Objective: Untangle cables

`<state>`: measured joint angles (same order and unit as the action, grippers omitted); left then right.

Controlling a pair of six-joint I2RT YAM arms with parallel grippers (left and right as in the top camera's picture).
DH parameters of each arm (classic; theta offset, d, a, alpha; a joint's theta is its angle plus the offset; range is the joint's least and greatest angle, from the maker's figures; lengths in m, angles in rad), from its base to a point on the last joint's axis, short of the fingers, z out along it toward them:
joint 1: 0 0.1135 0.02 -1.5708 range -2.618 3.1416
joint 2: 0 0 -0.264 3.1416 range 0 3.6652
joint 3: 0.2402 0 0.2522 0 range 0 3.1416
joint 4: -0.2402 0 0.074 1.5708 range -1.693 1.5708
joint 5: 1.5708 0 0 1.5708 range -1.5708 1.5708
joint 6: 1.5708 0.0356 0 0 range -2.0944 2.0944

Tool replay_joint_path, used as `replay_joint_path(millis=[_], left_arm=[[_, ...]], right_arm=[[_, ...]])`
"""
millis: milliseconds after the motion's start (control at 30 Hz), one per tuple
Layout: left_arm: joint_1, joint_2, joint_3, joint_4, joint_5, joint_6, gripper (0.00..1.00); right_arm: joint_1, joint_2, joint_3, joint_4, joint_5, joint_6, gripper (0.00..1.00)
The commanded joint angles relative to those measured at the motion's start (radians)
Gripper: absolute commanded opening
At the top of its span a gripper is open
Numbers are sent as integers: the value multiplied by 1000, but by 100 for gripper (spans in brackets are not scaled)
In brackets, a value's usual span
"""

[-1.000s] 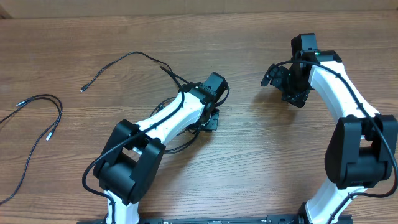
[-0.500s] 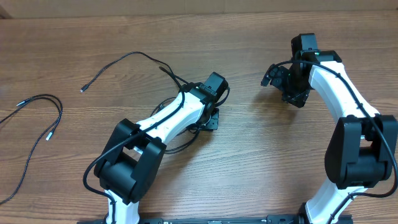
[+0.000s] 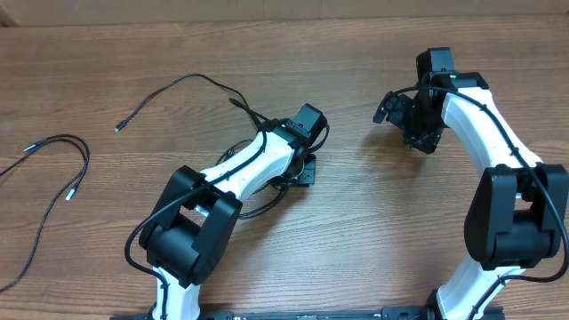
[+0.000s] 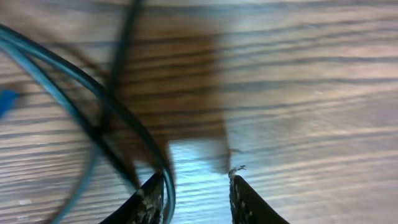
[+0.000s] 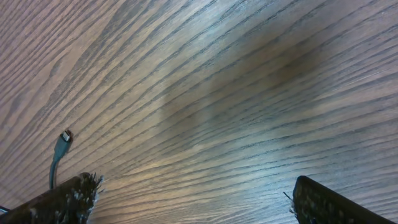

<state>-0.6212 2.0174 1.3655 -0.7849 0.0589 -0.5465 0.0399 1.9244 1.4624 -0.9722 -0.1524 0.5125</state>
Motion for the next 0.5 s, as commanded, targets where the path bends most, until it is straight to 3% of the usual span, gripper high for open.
replay_joint_path(millis=[0, 467], left_arm=[[-2, 17, -7, 11, 163, 31, 35], [-7, 17, -6, 34, 248, 68, 40]], right_arm=[[0, 1, 10, 3, 6, -2, 100], [0, 1, 10, 3, 6, -2, 100]])
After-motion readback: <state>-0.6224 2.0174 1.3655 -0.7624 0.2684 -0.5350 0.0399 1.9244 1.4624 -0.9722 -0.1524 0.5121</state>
